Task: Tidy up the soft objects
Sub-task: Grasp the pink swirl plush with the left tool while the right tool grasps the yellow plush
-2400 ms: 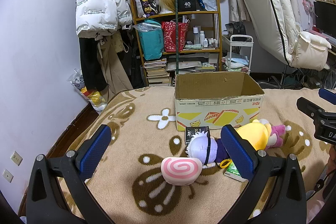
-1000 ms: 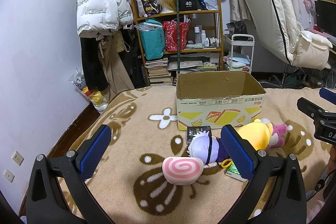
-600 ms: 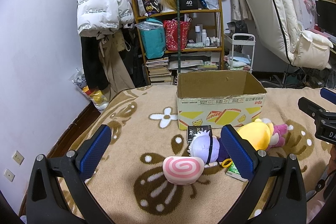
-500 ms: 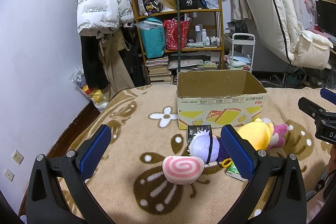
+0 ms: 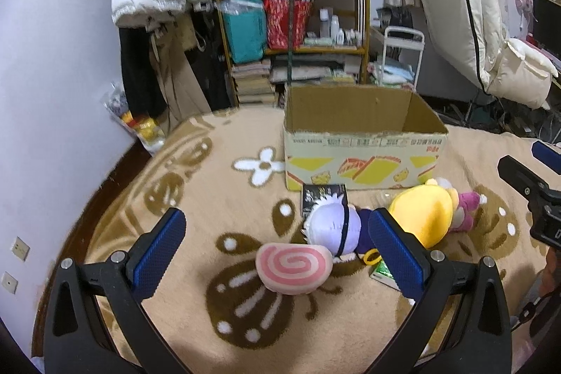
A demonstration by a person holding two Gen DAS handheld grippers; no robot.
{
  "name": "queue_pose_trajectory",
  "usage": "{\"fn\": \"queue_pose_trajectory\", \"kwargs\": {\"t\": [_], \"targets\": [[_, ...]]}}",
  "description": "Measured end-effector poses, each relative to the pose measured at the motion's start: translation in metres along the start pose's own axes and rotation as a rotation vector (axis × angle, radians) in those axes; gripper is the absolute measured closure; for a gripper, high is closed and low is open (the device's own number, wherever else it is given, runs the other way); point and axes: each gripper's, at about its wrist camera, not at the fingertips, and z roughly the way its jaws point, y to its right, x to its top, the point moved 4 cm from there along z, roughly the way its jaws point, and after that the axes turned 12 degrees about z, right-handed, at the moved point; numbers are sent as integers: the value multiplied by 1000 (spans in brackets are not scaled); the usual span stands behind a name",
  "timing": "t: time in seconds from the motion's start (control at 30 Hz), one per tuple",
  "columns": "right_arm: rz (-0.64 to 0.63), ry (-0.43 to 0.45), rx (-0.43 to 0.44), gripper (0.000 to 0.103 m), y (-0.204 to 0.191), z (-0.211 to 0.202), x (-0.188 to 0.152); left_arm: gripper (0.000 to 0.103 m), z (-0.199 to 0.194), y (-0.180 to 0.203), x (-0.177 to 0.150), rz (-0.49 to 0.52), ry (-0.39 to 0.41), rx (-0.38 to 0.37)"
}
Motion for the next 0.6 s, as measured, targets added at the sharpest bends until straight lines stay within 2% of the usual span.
{"fn": "queue_pose_trajectory", "kwargs": {"t": [0.3,0.6], "targets": [[19,-75,22,0,-1,28,-4,0,39,14,-4,17,-140,-74],[-75,-158,49,0,-22,66,-15,0,83,26,-16,38,-297,-95]]}}
